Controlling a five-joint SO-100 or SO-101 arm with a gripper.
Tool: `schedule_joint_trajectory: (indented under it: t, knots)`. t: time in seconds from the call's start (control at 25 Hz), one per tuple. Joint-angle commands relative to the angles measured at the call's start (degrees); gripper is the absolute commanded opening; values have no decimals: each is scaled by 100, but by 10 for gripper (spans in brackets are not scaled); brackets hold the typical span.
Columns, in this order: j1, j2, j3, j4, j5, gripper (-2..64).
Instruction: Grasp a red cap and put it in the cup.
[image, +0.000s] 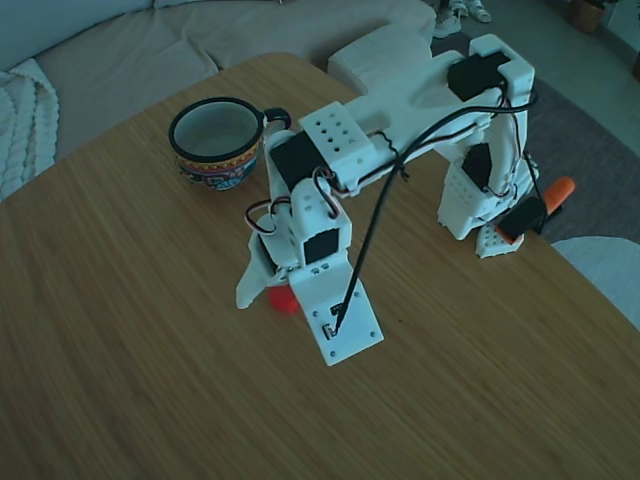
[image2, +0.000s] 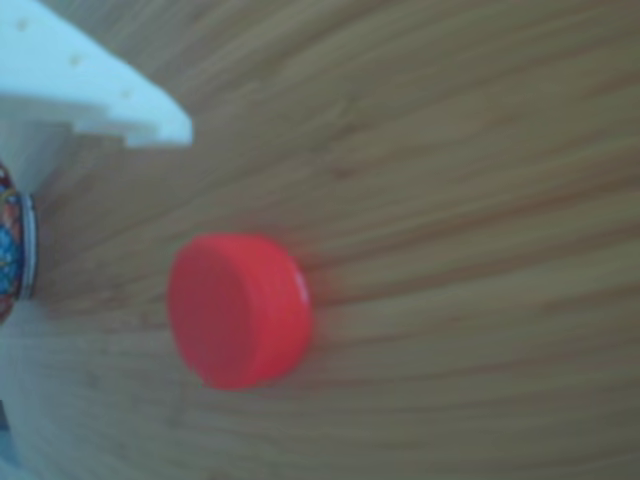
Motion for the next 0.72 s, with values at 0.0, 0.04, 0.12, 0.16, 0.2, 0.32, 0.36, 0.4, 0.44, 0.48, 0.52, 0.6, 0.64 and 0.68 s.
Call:
schedule_joint_trajectory:
  t: [0.0, 0.04, 0.12, 0.16, 0.2, 0.32, 0.36, 0.4, 0.44, 0.48, 0.52, 0.6, 0.64, 0.68]
  knots:
    - [53, 88, -185, -18, -44, 504]
    - [105, 88, -185, -9, -44, 504]
    - [211, 88, -185, -9, -70, 504]
    - [246, 79, -176, -18, -70, 504]
    - [264, 79, -167, -26, -70, 504]
    - [272, 79, -9, -114, -79, 504]
    - [272, 79, 79, -193, -79, 504]
    - [272, 79, 149, -255, -79, 504]
    - [272, 79, 193, -299, -79, 504]
    - [264, 79, 211, -299, -79, 504]
    - [255, 79, 211, -299, -79, 504]
    - [237, 79, 202, -299, -79, 504]
    - [229, 79, 202, -299, -79, 504]
    - [229, 79, 211, -308, -79, 504]
